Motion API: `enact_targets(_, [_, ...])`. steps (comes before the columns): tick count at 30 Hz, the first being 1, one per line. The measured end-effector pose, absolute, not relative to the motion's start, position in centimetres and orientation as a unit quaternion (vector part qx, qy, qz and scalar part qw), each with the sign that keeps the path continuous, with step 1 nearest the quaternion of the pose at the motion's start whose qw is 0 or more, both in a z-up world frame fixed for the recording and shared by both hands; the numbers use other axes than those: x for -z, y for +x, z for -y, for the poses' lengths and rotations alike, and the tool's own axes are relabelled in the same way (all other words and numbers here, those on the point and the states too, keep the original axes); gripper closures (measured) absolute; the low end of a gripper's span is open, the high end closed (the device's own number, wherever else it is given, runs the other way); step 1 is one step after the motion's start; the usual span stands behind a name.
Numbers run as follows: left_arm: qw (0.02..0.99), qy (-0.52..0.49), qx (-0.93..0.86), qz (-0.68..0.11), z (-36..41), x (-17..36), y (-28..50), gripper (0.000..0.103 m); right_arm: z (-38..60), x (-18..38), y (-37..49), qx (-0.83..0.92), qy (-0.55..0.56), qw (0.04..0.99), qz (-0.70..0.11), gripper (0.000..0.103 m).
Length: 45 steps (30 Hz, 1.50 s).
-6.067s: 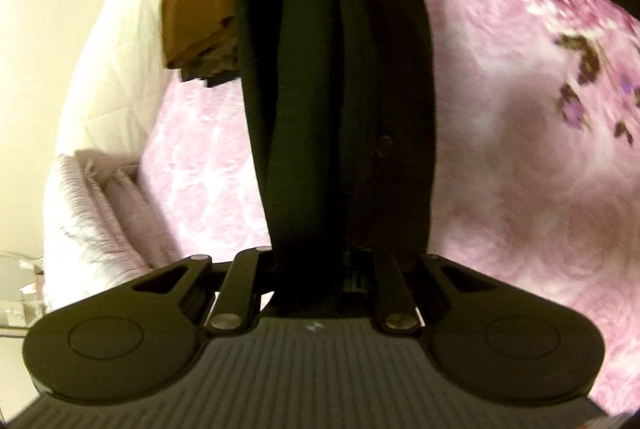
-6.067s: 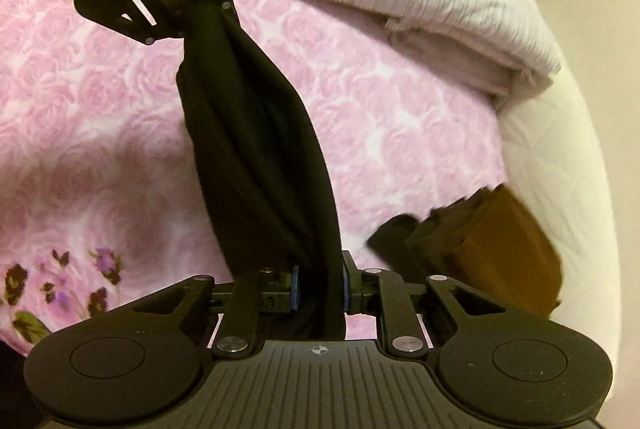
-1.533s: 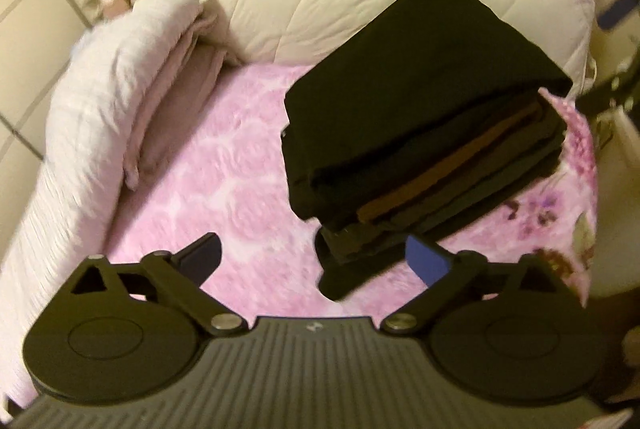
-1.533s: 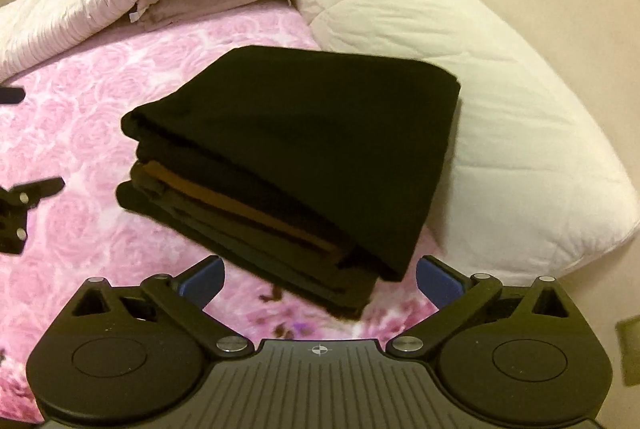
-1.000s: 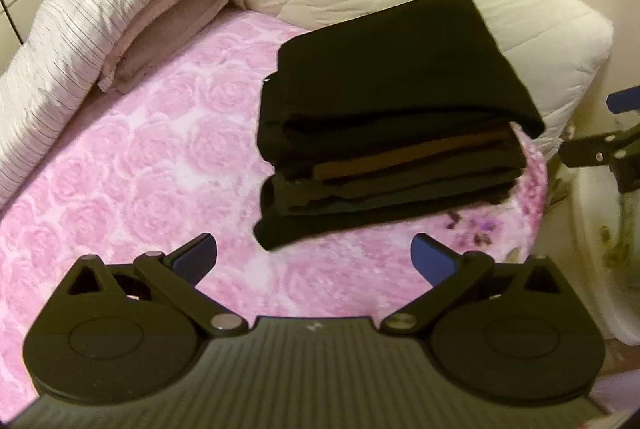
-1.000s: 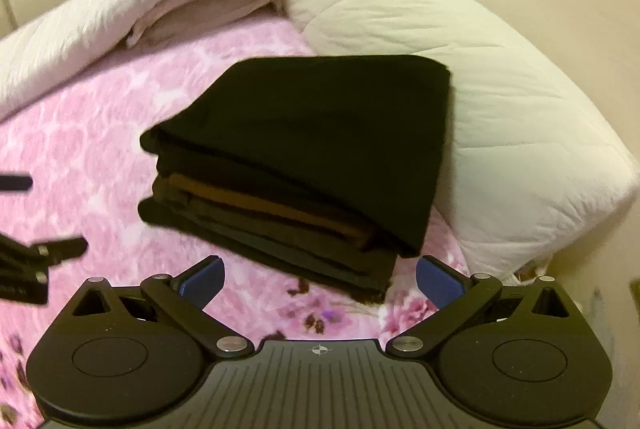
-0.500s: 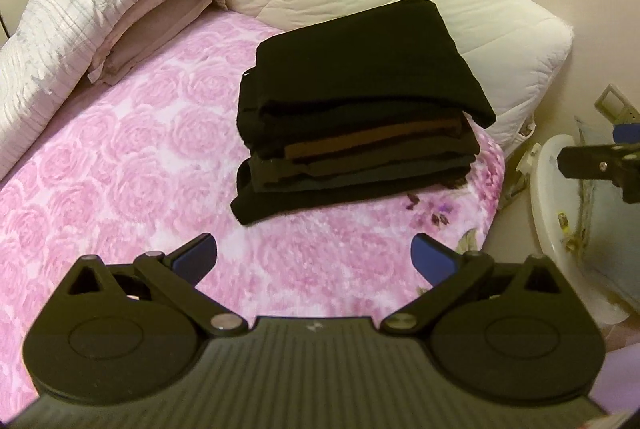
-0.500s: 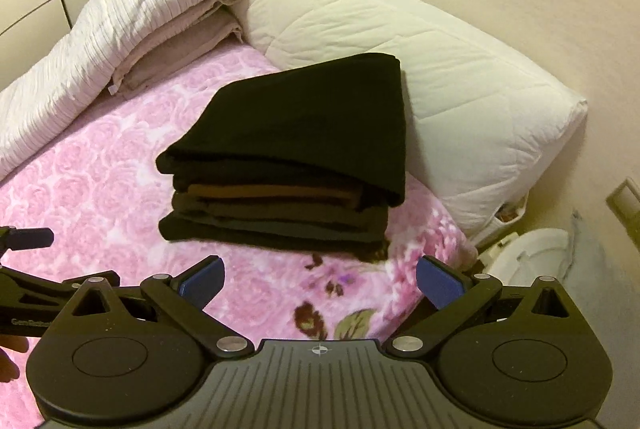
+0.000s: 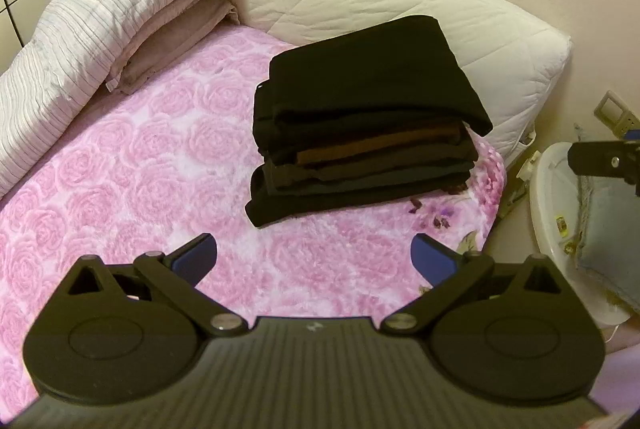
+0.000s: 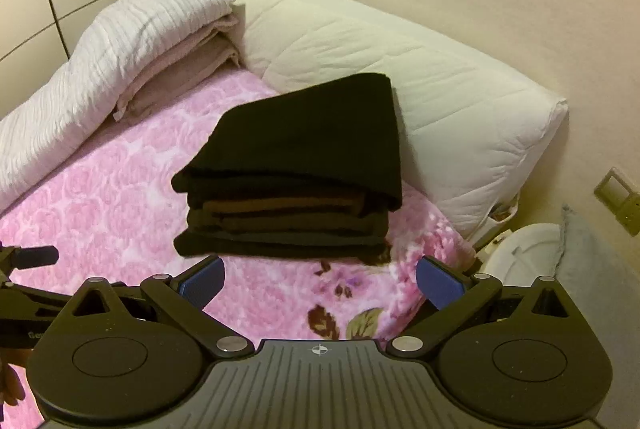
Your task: Fold clothes
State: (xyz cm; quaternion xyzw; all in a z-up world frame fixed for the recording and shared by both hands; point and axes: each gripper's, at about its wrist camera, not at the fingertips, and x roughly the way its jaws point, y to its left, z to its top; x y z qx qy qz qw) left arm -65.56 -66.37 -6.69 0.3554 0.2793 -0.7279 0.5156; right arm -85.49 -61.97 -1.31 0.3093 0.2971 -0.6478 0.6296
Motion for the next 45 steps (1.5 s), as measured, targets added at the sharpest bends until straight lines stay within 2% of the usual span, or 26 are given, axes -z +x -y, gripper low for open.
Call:
enact_targets(17, [0.513, 0.348, 0.732, -0.281, 66.1, 5.1, -66.7, 0.005, 61.1, -0.1, -86.0, 0.663, 0.311, 0.623, -0.276, 0.0])
enact_targets(24, [0.509, 0.313, 0.738, -0.313, 66.0, 4.9, -66.1, 0.009, 60.7, -0.4, -85.8, 0.665, 0.311, 0.622, -0.271, 0.0])
enact_targets(45, [0.534, 0.253, 0.743, -0.314, 65.1, 2.4, -65.2, 0.009, 58.7, -2.4, -84.9, 0.676, 0.298, 0.627, -0.247, 0.0])
